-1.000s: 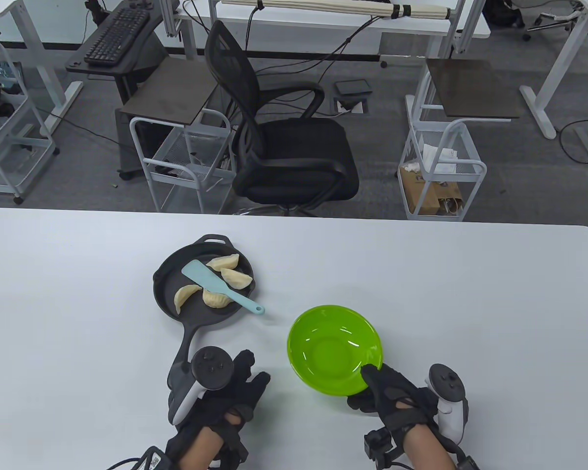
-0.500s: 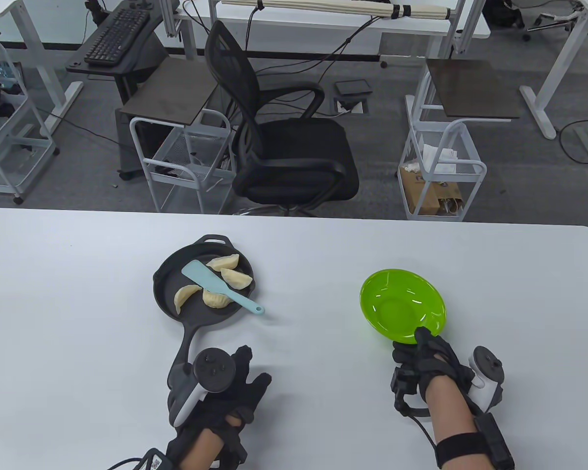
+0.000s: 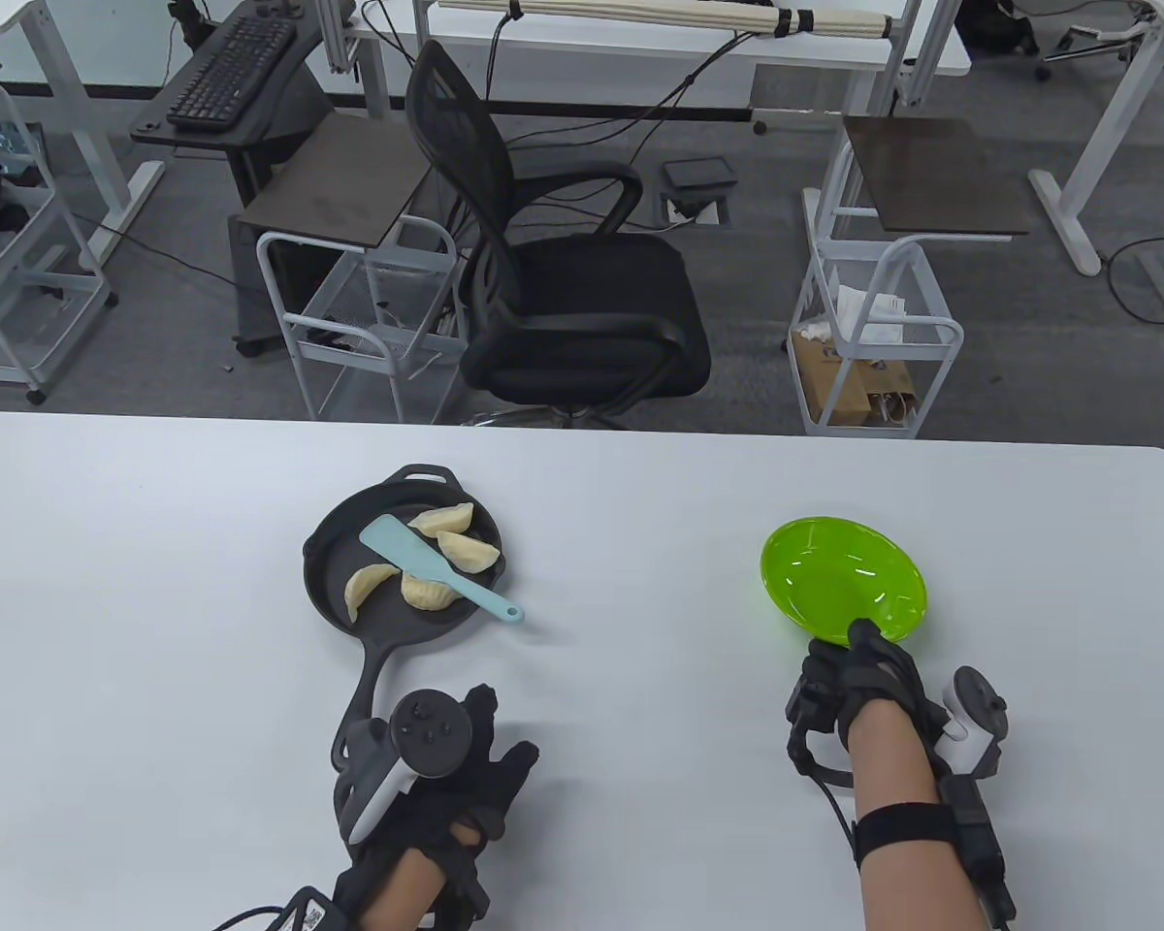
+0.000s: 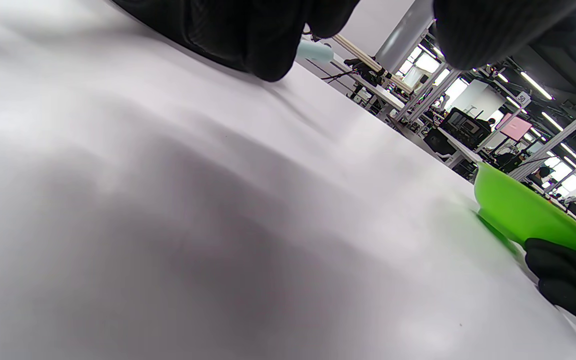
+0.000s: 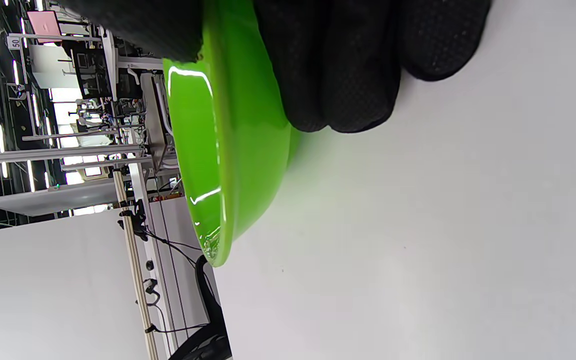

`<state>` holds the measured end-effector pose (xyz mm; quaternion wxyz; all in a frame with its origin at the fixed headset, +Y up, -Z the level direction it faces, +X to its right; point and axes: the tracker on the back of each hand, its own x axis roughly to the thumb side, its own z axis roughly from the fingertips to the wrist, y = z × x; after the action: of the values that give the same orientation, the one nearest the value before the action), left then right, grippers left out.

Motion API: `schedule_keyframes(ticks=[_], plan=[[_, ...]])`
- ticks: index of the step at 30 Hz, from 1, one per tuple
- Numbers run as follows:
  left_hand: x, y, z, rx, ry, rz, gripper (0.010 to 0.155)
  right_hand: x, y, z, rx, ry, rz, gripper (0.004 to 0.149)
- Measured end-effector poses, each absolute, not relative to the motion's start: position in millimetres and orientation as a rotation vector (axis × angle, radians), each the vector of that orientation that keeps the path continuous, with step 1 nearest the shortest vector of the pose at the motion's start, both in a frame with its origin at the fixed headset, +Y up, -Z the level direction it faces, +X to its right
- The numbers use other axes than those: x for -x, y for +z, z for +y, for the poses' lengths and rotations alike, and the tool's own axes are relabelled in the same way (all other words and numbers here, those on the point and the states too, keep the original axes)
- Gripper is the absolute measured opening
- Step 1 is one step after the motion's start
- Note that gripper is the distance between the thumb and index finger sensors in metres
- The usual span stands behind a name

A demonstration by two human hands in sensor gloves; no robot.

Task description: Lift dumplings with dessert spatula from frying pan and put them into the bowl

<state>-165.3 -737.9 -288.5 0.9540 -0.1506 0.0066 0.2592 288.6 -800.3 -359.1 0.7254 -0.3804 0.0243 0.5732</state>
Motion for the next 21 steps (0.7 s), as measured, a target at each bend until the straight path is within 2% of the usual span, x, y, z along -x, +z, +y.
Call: schedule_keyframes(ticks=[9, 14, 21], plan=[[166.0, -289.4, -738.0, 0.310, 0.522, 0.017, 0.080, -288.5, -359.7, -802.0, 0.657, 1.229, 0.069, 0.070], [166.8, -290.2, -738.0, 0.311, 0.518, 0.023, 0.079, -284.3, -347.9, -797.0, 0.607, 1.250, 0.110, 0.072], [169.5, -290.3, -736.7, 0.294, 0.530, 0.030, 0.079, -275.5, -322.8, -775.2, 0.455, 1.495, 0.109, 0.073]])
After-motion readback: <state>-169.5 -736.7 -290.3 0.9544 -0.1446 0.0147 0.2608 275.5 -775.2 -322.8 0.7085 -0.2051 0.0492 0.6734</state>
